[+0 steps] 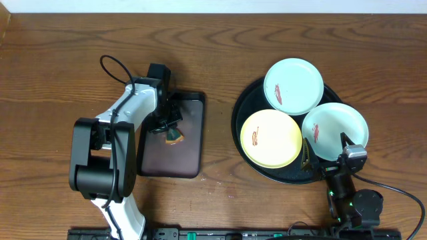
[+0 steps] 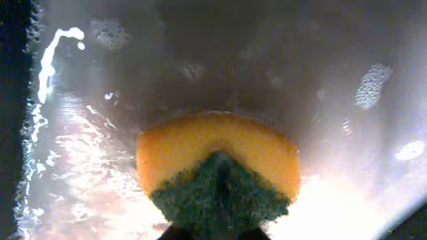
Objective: Clean dirty plates on tray and stack at the side
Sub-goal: 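Lift the sponge with the left gripper off the tray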
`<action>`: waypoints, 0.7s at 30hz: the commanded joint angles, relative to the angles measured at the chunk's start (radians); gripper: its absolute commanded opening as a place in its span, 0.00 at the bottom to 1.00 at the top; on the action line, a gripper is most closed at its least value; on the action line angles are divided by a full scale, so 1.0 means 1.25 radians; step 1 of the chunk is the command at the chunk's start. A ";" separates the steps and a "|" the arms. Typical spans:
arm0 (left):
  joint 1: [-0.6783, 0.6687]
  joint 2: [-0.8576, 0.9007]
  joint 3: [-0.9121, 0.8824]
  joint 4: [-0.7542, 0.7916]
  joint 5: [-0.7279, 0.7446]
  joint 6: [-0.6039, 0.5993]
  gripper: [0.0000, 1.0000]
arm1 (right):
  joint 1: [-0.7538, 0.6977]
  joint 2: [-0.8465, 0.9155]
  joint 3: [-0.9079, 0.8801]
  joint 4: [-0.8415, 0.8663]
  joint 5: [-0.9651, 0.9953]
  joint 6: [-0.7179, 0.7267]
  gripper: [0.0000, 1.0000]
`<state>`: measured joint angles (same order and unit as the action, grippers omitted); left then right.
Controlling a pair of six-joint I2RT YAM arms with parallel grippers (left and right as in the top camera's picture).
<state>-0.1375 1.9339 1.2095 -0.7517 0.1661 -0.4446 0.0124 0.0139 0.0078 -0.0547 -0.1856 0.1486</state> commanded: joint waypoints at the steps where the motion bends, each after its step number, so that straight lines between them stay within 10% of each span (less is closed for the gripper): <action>1: 0.003 0.012 0.018 -0.036 -0.001 -0.001 0.08 | 0.006 -0.002 -0.002 -0.001 0.002 -0.006 0.99; 14: 0.002 -0.419 0.094 -0.092 -0.038 -0.001 0.07 | 0.006 -0.002 -0.002 -0.001 0.001 -0.006 0.99; 21: 0.002 -0.352 -0.030 -0.042 -0.071 -0.007 0.07 | 0.006 -0.002 -0.002 -0.001 0.002 -0.006 0.99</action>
<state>-0.1375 1.4071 1.2781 -0.8505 0.1081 -0.4454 0.0124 0.0139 0.0078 -0.0547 -0.1856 0.1486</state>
